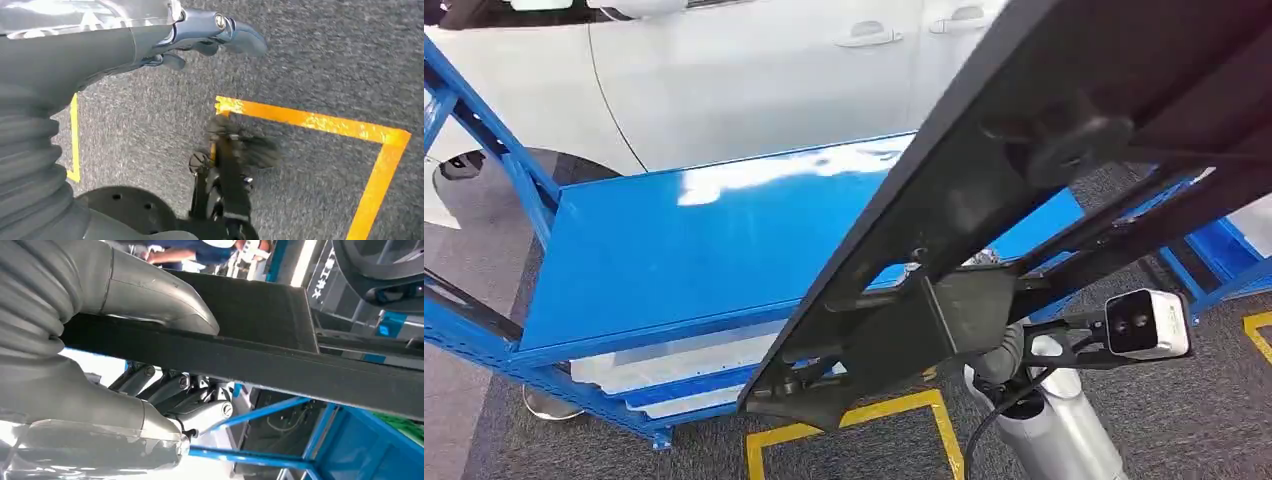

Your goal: Take the parts from the cabinet and place them on the table.

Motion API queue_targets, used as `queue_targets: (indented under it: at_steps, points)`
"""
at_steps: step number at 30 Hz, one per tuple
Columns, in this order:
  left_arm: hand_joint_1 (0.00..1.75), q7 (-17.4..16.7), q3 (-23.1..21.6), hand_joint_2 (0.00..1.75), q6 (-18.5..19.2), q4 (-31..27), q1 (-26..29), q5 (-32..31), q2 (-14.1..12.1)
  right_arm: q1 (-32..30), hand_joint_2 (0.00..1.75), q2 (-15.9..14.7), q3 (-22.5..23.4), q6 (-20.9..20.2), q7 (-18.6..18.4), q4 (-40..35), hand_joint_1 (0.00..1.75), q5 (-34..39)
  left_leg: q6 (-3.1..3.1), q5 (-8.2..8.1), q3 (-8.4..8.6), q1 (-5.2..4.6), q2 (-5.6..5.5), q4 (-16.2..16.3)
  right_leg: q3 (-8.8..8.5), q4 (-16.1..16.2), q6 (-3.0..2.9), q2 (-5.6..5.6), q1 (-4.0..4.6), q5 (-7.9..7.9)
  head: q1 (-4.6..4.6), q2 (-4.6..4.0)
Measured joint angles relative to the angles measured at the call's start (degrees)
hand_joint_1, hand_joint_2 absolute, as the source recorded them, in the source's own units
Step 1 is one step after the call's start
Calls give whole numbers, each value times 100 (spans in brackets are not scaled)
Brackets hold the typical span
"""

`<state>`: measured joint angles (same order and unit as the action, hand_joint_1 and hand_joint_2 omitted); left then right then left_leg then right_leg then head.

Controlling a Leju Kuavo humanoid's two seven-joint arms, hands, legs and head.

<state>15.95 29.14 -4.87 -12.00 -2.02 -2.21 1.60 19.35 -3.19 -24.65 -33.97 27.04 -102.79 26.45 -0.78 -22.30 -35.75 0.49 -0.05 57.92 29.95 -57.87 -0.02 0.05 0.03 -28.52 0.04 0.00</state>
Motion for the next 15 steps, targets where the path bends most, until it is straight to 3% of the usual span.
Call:
queue_targets:
  at_steps: [2, 3, 4, 5, 6, 7, 9, 11, 12, 13, 15]
  points:
    - [0, -15, 9, 175, -9, 0, 6, 0, -7, 57, 175, -11, -11, 0, -35, 33, 175, 50, -35, -62, -33, 8, -8, 47, 36, 71, -79, -34, -58, 110, 0, 0]
    - [0, -35, 22, 175, -9, 0, 3, 0, -2, 128, 175, -22, -42, -20, -59, 76, 175, 70, -80, -830, -294, 20, -5, 778, 198, 77, -162, -43, -36, 240, -24, 0]
    - [0, -35, 35, 175, -15, 0, -1, -4, -9, 140, 175, -41, -65, 11, -128, 138, 175, 179, -113, -1213, -488, 20, -5, 1819, 444, 64, -169, -50, 1, 423, -22, 0]
    - [0, -37, 37, 175, -22, 0, -9, -20, -15, 171, 175, -65, -79, 13, -199, 183, 175, 303, -58, -659, 261, 19, -5, 895, 629, 39, -141, -48, 20, 563, -24, 0]
    - [0, -37, 42, 175, -22, 0, -20, -20, -22, 188, 175, -76, -79, -18, -205, 186, 175, 328, -16, -630, 655, 13, -5, 342, 669, 24, -124, -48, 25, 604, -24, 0]
    - [0, -35, 50, 175, -20, 0, -35, -24, -37, 199, 175, -87, -79, -57, -207, 186, 175, 345, 19, -811, 908, -25, -6, -100, 704, 11, -91, -47, 56, 641, -24, 0]
    - [0, -28, 76, 175, -20, 0, -33, -26, -44, 213, 175, -92, -83, -96, -221, 205, 175, 352, 50, -768, 847, -49, -16, -147, 705, 32, -20, -67, 26, 733, -47, 0]
    - [0, -22, 83, 175, -9, 0, -27, -35, -46, 216, 175, -94, -90, -94, -223, 218, 175, 349, 133, -668, 799, -34, -15, -171, 712, 59, 53, -61, 32, 831, -59, 0]
    - [0, -13, 85, 175, -6, 0, -32, -42, -39, 214, 175, -94, -90, -89, -218, 221, 175, 336, 158, -587, 763, 1, 34, -206, 749, 9, 79, -36, 2, 733, -66, -2]
    - [0, -2, 85, 175, -2, 0, -40, -65, -39, 221, 175, -94, -92, -89, -205, 223, 175, 299, 222, -514, 690, 1, 34, -207, 852, -221, 103, -23, 0, 392, -42, -2]
    - [0, 2, 87, 175, -2, 0, -42, -92, -39, 208, 175, -94, -103, -94, -179, 223, 175, 253, 235, -392, 548, -3, 38, -201, 1098, -1063, 158, -23, -45, -275, -35, 0]
